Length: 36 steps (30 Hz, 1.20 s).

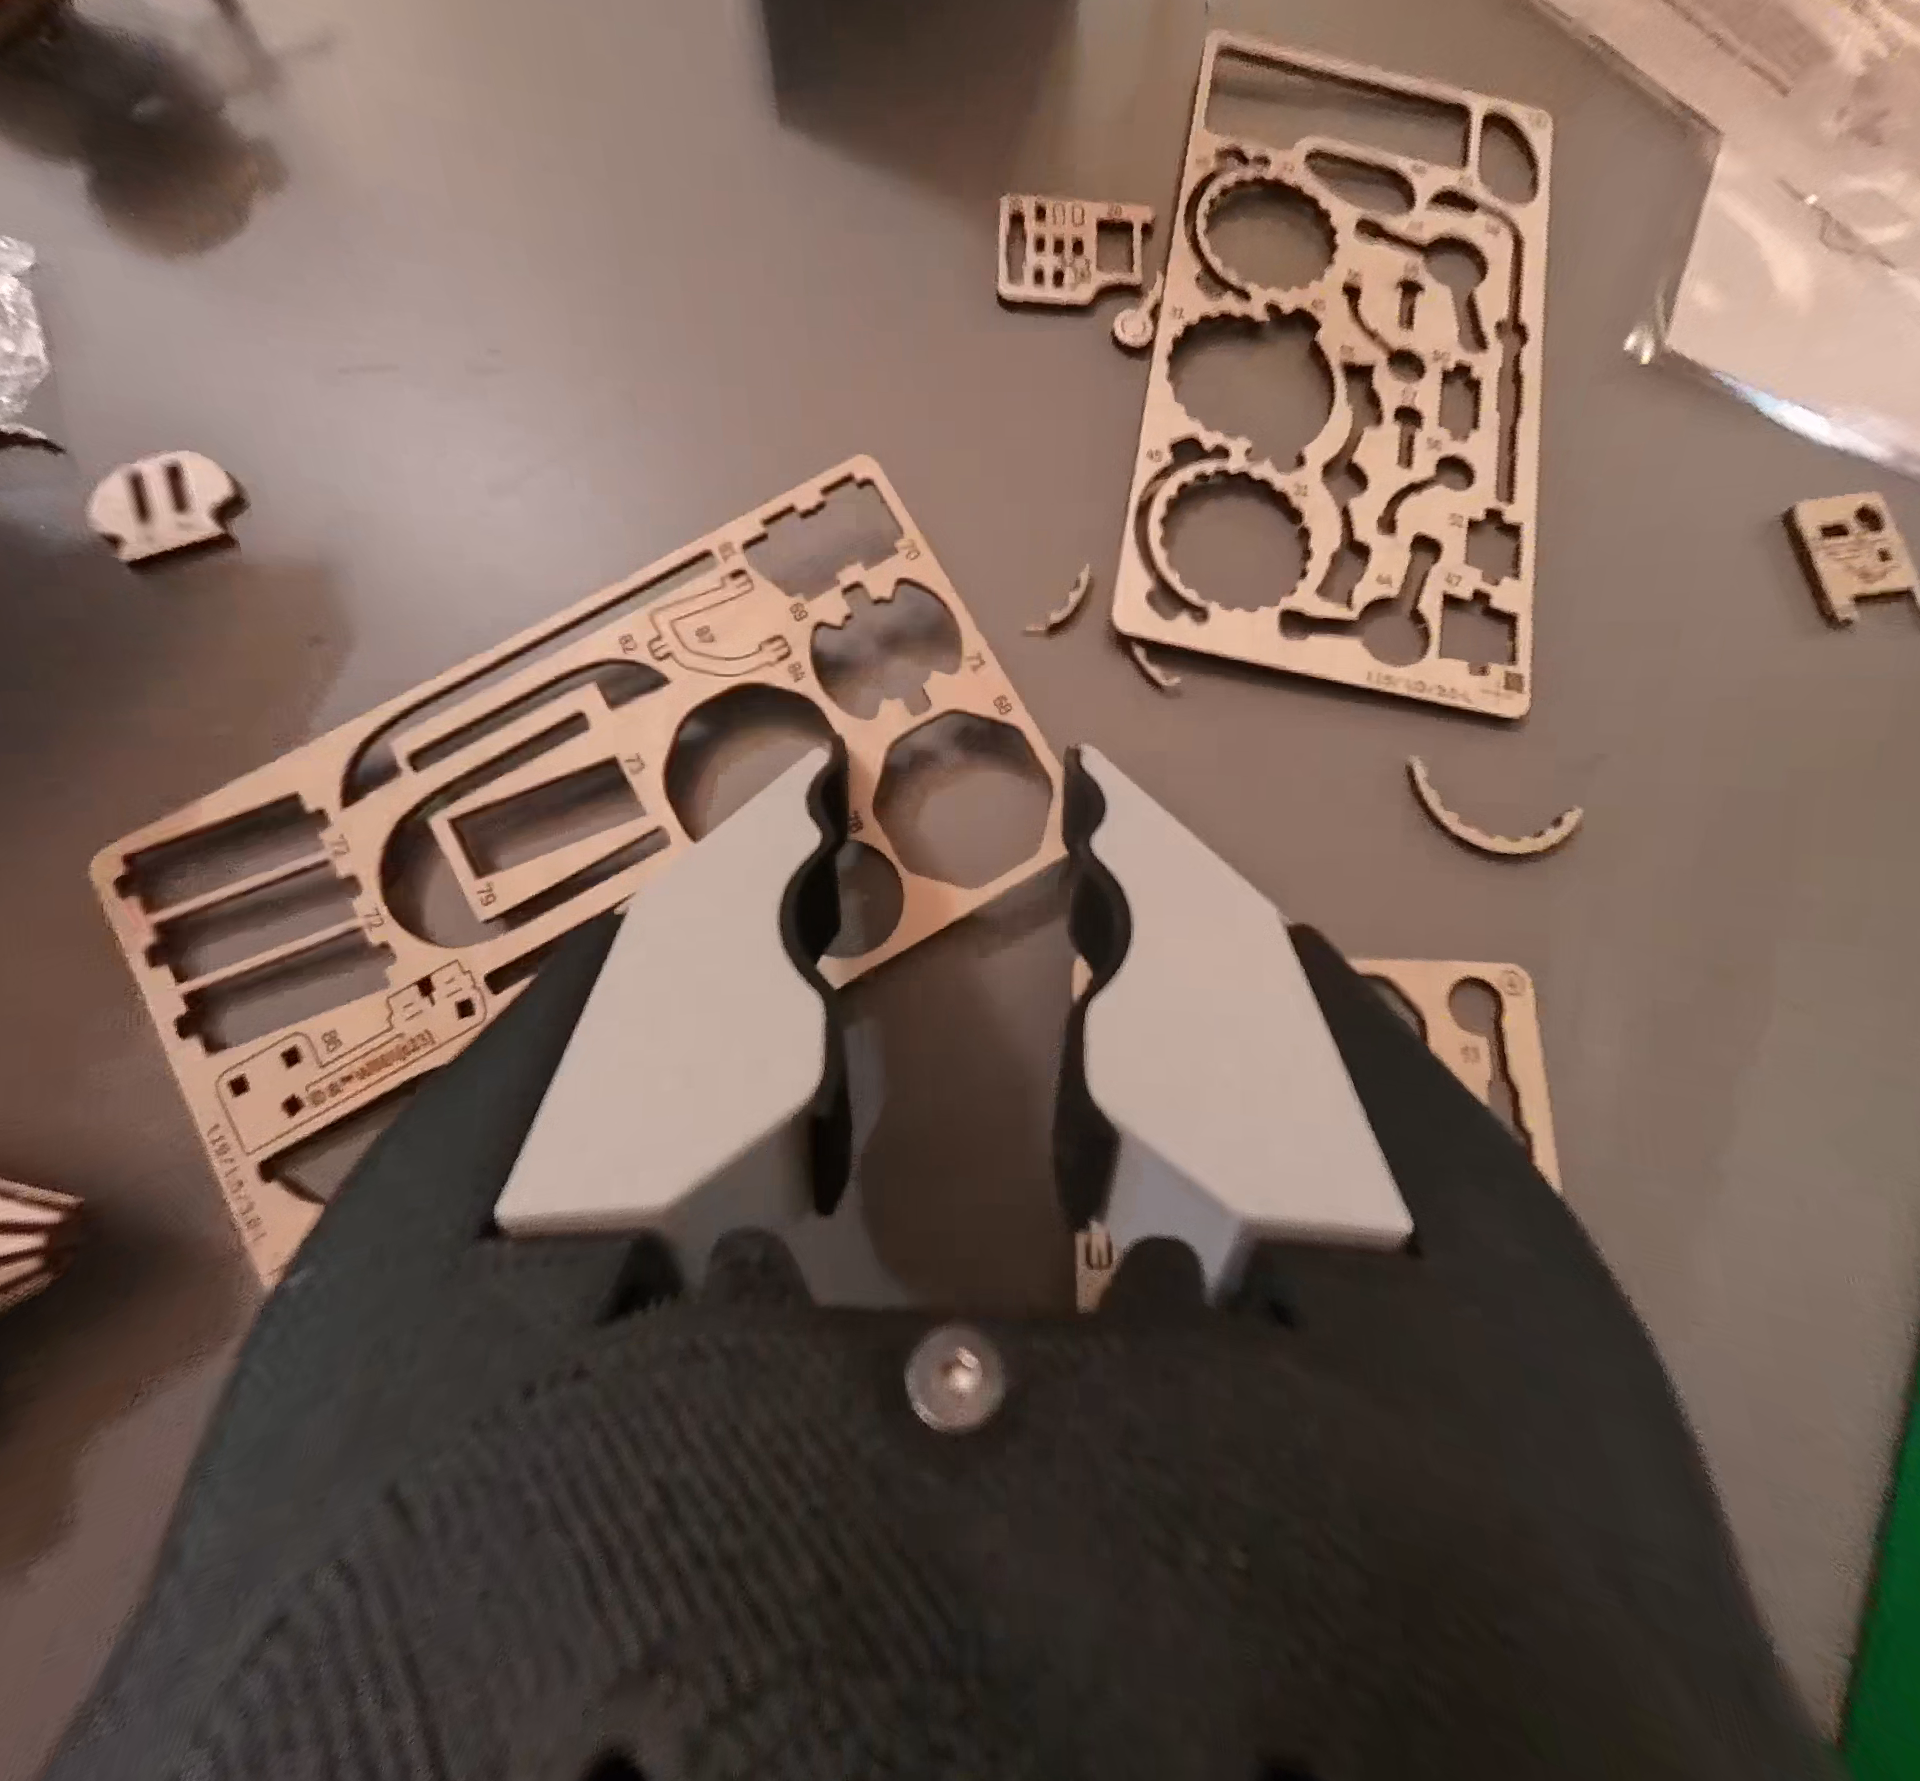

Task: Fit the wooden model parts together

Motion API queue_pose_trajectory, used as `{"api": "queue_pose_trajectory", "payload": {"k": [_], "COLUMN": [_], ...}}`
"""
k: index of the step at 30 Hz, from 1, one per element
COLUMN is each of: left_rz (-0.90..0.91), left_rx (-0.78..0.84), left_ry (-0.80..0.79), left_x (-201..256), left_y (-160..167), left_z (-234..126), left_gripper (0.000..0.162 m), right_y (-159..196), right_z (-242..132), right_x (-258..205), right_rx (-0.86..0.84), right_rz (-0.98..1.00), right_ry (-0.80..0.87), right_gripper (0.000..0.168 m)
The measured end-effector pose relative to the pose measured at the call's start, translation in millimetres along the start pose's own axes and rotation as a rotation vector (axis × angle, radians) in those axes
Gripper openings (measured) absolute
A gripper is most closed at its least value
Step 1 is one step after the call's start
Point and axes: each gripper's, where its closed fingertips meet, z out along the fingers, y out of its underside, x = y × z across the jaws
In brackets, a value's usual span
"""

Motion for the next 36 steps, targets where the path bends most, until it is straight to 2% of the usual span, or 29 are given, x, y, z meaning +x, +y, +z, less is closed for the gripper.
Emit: {"api": "queue_pose_trajectory", "payload": {"k": [2, 5, 8, 9, 10, 11, 12, 16, 20, 22, 25, 27, 29, 30, 31, 36], "left_rz": [0.027, 0.057, -0.048, -0.101, -0.144, -0.174, -0.194, -0.229, -0.449, -0.547, -0.712, -0.777, -0.782, -0.773, -0.762, -0.676], "left_rx": [0.006, 0.004, 0.002, -0.016, -0.044, -0.073, -0.097, -0.106, 0.02, 0.109, 0.207, 0.243, 0.254, 0.253, 0.257, 0.259], "left_ry": [0.018, 0.096, 0.253, 0.292, 0.322, 0.334, 0.317, 0.236, 0.322, 0.381, 0.501, 0.549, 0.572, 0.574, 0.577, 0.554], "left_x": [5, 26, 57, 64, 69, 71, 68, 50, 43, 39, 37, 37, 42, 45, 48, 55], "left_y": [-1, 0, -2, -1, 2, 7, 11, 18, -8, -23, -40, -45, -46, -45, -46, -47], "left_z": [-1, -1, -3, -2, -1, 0, 3, 8, -2, -9, -20, -24, -26, -26, -27, -27], "left_gripper": [0.009, 0.03, 0.053, 0.053, 0.049, 0.038, 0.02, 0.01, 0.001, 0.0, 0.0, 0.0, 0.0, 0.0, 0.001, 0.001], "right_y": [-13, -39, -62, -68, -73, -78, -83, -88, -88, -84, -81, -84, -88, -88, -89, -89], "right_z": [-7, -25, -41, -45, -49, -51, -54, -53, -54, -48, -43, -46, -50, -51, -51, -59], "right_x": [-2, -4, -12, -16, -20, -21, -23, -38, -37, -52, -102, -131, -145, -147, -147, -144], "right_rx": [0.065, 0.207, 0.331, 0.364, 0.391, 0.415, 0.443, 0.445, 0.477, 0.43, 0.347, 0.321, 0.325, 0.327, 0.332, 0.33], "right_rz": [-0.004, 0.02, 0.059, 0.062, 0.064, 0.07, 0.073, 0.02, 0.063, 0.182, 0.388, 0.496, 0.552, 0.566, 0.571, 0.581], "right_ry": [0.003, -0.007, -0.045, -0.061, -0.07, -0.058, -0.046, -0.047, -0.013, -0.136, -0.463, -0.644, -0.738, -0.756, -0.758, -0.824], "right_gripper": [0.04, 0.04, 0.039, 0.039, 0.032, 0.0, 0.0, 0.029, 0.043, 0.054, 0.058, 0.054, 0.04, 0.026, 0.019, 0.012]}}
